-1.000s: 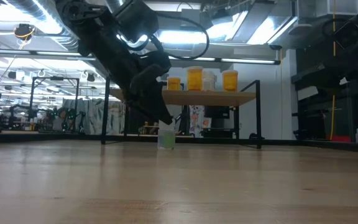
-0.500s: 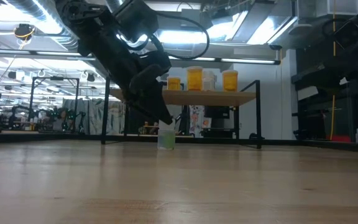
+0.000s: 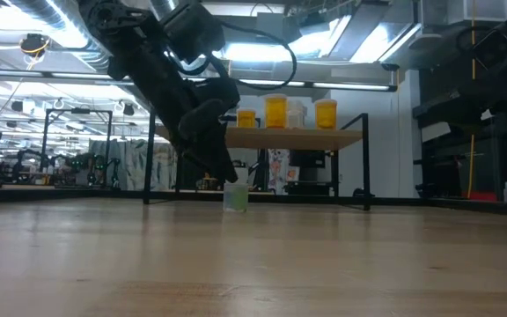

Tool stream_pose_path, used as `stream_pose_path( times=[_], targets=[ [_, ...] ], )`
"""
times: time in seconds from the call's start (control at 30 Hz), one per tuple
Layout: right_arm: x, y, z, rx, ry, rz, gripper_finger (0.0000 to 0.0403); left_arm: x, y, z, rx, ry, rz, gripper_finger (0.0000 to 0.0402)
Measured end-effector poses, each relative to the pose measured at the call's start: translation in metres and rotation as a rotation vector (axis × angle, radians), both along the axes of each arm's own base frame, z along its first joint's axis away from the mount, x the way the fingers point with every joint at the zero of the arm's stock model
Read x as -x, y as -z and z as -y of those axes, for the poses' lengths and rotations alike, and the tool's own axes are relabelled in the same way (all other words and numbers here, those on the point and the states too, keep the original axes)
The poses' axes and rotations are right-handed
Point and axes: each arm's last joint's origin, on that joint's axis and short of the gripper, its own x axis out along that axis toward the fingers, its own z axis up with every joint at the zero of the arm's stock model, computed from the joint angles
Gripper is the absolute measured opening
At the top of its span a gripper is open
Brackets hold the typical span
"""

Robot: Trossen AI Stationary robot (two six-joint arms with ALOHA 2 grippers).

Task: Pick and place medicine bottles onto shelf by color
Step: Put the transparent pill bottle on the shelf

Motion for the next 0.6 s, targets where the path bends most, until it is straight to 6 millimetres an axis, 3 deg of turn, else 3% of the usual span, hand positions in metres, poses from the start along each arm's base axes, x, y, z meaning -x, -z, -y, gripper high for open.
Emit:
stream_pose_path(
  times=[0.6],
  targets=[
    [0.0000, -0.0001, 0.0000, 0.003, 0.000, 0.001, 0.0248, -0.0027, -0.0027, 0.0001, 0.006, 0.007, 0.040, 0.0209]
  ],
)
